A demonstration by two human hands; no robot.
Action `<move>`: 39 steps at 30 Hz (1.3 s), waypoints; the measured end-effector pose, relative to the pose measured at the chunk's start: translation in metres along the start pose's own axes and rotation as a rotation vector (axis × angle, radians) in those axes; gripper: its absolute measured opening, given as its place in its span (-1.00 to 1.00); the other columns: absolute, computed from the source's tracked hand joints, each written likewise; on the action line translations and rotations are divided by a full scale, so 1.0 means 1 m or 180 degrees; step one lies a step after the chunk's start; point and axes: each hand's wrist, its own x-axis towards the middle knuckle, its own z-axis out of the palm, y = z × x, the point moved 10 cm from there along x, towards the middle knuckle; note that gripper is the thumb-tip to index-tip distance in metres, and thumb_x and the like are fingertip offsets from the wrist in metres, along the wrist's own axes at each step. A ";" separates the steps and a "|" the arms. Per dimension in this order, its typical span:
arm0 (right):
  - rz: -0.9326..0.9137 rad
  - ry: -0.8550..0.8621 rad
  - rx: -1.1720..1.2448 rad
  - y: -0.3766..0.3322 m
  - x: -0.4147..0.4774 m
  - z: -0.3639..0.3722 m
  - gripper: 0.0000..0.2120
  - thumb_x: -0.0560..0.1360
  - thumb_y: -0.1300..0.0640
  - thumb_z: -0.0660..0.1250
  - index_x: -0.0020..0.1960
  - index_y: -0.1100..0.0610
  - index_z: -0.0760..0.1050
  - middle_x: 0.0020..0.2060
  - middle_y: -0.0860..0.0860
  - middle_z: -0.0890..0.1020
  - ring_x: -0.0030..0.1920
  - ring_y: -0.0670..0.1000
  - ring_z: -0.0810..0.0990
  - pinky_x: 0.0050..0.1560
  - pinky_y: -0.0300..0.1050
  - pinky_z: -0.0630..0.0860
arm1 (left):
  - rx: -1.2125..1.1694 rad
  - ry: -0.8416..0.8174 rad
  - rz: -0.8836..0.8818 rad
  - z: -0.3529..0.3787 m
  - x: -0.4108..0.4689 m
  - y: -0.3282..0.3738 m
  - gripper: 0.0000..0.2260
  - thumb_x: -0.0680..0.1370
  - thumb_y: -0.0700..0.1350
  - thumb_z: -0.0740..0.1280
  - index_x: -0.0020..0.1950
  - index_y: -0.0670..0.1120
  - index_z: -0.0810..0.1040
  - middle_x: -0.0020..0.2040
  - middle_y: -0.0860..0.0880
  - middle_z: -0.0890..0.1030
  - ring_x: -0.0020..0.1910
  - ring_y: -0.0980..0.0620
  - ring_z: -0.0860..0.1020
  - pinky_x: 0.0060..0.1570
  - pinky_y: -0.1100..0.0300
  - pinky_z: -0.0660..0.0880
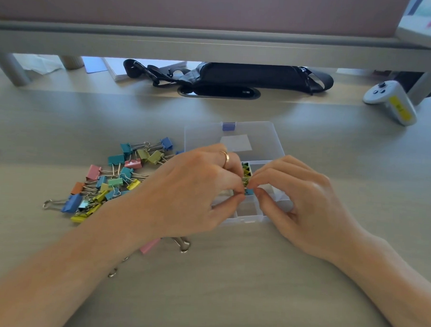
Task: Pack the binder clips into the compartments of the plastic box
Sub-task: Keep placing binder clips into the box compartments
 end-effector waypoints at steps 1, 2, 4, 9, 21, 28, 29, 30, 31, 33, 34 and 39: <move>-0.0010 -0.0010 -0.0008 0.000 0.000 0.000 -0.87 0.59 0.26 0.33 0.03 0.17 0.66 -0.04 -0.02 0.67 0.01 0.05 0.61 0.02 -0.05 0.54 | -0.0014 -0.0004 0.0014 0.001 0.000 0.000 -0.88 0.58 -0.01 0.39 0.00 0.06 0.73 -0.01 0.15 0.61 -0.01 0.15 0.55 -0.11 0.22 0.54; -0.0013 -0.0014 0.0004 0.000 -0.001 0.000 -0.88 0.60 0.25 0.33 0.03 0.18 0.66 -0.03 -0.02 0.67 0.02 0.05 0.61 0.03 -0.04 0.54 | -0.0023 -0.0013 0.0024 0.002 0.000 0.000 -0.88 0.58 -0.01 0.39 0.00 0.06 0.73 0.00 0.15 0.61 -0.01 0.15 0.54 -0.09 0.19 0.56; -0.0021 -0.0003 0.0056 -0.002 -0.002 -0.001 -0.88 0.60 0.24 0.34 0.03 0.18 0.66 0.00 -0.01 0.66 0.04 0.04 0.61 0.07 -0.07 0.55 | -0.0030 -0.0043 0.0023 0.003 -0.001 -0.001 -0.87 0.59 0.00 0.38 0.00 0.06 0.73 0.01 0.14 0.59 -0.01 0.16 0.53 -0.07 0.18 0.56; -0.0036 -0.0063 0.0108 -0.004 -0.004 0.002 -0.84 0.62 0.19 0.31 0.04 0.15 0.67 0.17 0.02 0.61 0.11 -0.03 0.57 0.17 -0.24 0.46 | -0.0044 -0.0047 0.0023 0.004 0.000 -0.001 -0.88 0.58 0.00 0.38 -0.03 0.07 0.73 0.01 0.15 0.56 -0.02 0.18 0.50 -0.04 0.21 0.51; -0.0210 -0.0305 -0.0450 -0.010 -0.004 0.009 -0.79 0.68 0.13 0.23 0.03 0.15 0.63 0.23 0.03 0.63 0.19 0.14 0.62 0.10 0.09 0.57 | -0.0742 0.0126 -0.0805 -0.043 -0.010 -0.066 -0.90 0.56 -0.05 0.43 -0.01 0.16 0.70 -0.12 0.18 0.65 -0.08 0.15 0.60 -0.10 0.24 0.53; -0.0127 -0.0324 -0.0431 -0.009 -0.005 0.011 -0.67 0.67 -0.10 0.23 0.08 0.14 0.63 0.26 0.02 0.61 0.21 0.14 0.62 0.11 0.09 0.59 | -0.0595 -0.1080 -0.1302 -0.031 -0.038 -0.113 -0.88 0.55 -0.07 0.47 -0.03 0.19 0.70 -0.18 0.23 0.68 -0.18 0.23 0.62 -0.21 0.34 0.47; -0.0116 -0.0324 -0.0409 -0.009 -0.004 0.011 -0.66 0.67 -0.11 0.23 0.07 0.14 0.63 0.26 0.02 0.60 0.21 0.14 0.62 0.11 0.10 0.59 | -0.0592 -0.1180 -0.1311 -0.028 -0.040 -0.114 -0.88 0.54 -0.08 0.48 -0.02 0.17 0.70 -0.18 0.23 0.67 -0.20 0.23 0.62 -0.24 0.39 0.46; -0.0103 -0.0325 -0.0399 -0.009 -0.004 0.012 -0.65 0.67 -0.12 0.23 0.07 0.13 0.64 0.26 0.01 0.60 0.21 0.13 0.63 0.11 0.10 0.58 | -0.0555 -0.1240 -0.1297 -0.027 -0.041 -0.114 -0.88 0.54 -0.07 0.49 -0.02 0.16 0.70 -0.18 0.25 0.67 -0.21 0.24 0.61 -0.24 0.41 0.46; -0.0088 -0.0324 -0.0392 -0.009 -0.003 0.012 -0.64 0.67 -0.13 0.23 0.07 0.13 0.64 0.25 0.00 0.60 0.21 0.13 0.63 0.11 0.10 0.58 | -0.0497 -0.1263 -0.1289 -0.026 -0.041 -0.114 -0.90 0.53 -0.05 0.49 -0.01 0.16 0.70 -0.18 0.27 0.66 -0.20 0.25 0.60 -0.24 0.44 0.45; -0.0060 -0.0316 -0.0383 -0.009 -0.003 0.012 -0.63 0.67 -0.15 0.22 0.06 0.12 0.65 0.25 -0.01 0.60 0.21 0.12 0.63 0.10 0.09 0.58 | -0.0395 -0.1219 -0.1286 -0.026 -0.039 -0.113 -0.93 0.51 0.01 0.50 -0.03 0.16 0.69 -0.21 0.31 0.64 -0.20 0.30 0.58 -0.27 0.46 0.43; -0.0055 -0.0316 -0.0375 -0.008 -0.003 0.012 -0.63 0.67 -0.15 0.22 0.06 0.12 0.65 0.25 -0.01 0.60 0.20 0.11 0.63 0.10 0.09 0.58 | -0.0353 -0.1185 -0.1282 -0.026 -0.037 -0.112 -0.94 0.51 0.04 0.50 -0.04 0.16 0.68 -0.23 0.33 0.63 -0.20 0.33 0.57 -0.29 0.46 0.40; -0.0069 -0.0309 -0.0315 -0.008 -0.003 0.013 -0.62 0.68 -0.16 0.22 0.05 0.11 0.64 0.24 -0.01 0.60 0.21 0.09 0.62 0.12 0.10 0.57 | -0.0160 -0.1376 -0.1316 -0.024 -0.041 -0.108 -0.90 0.47 0.04 0.53 -0.09 0.17 0.64 -0.20 0.31 0.63 -0.17 0.30 0.56 -0.23 0.36 0.42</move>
